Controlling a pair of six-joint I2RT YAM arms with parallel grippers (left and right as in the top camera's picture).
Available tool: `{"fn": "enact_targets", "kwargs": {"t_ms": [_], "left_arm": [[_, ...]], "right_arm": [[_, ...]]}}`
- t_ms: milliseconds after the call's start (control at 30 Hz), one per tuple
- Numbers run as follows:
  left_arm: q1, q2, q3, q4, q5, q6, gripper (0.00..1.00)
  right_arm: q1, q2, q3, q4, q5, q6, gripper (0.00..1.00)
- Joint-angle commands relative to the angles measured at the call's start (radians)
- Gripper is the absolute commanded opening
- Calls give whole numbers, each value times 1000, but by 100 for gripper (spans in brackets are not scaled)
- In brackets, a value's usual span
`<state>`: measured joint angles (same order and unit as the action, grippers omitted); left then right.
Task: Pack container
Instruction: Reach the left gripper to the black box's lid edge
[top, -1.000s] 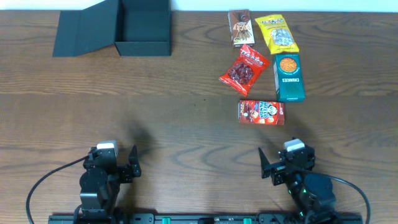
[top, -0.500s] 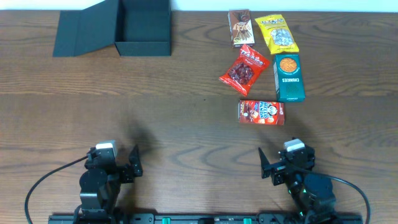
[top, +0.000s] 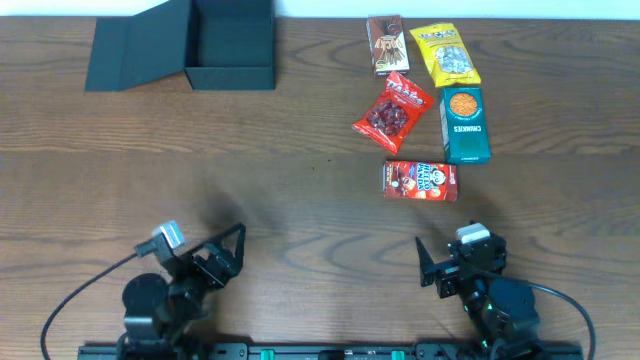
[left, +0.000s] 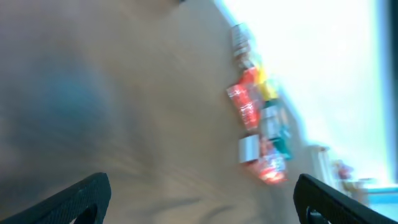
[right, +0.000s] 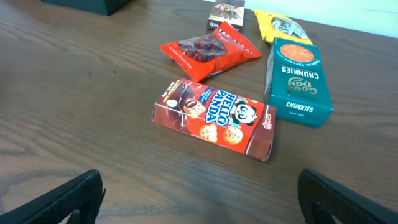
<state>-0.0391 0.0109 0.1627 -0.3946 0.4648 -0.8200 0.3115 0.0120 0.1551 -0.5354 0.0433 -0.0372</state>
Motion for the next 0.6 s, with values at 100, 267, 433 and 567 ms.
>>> {"fn": "enact_targets", "kwargs": {"t_ms": [100, 267, 433, 567], "left_arm": [[6, 31, -3, 270, 11, -97, 96], [6, 261, 1, 447, -48, -116, 96], [6, 652, 145, 527, -122, -60, 96], [6, 964, 360, 517, -132, -48, 96]], "right_arm": [[-5, -6, -11, -3, -2, -2, 99], [-5, -6, -11, -3, -2, -2, 99], [-5, -7, -11, -3, -2, -2, 99], [-5, -6, -11, -3, -3, -2, 99]]}}
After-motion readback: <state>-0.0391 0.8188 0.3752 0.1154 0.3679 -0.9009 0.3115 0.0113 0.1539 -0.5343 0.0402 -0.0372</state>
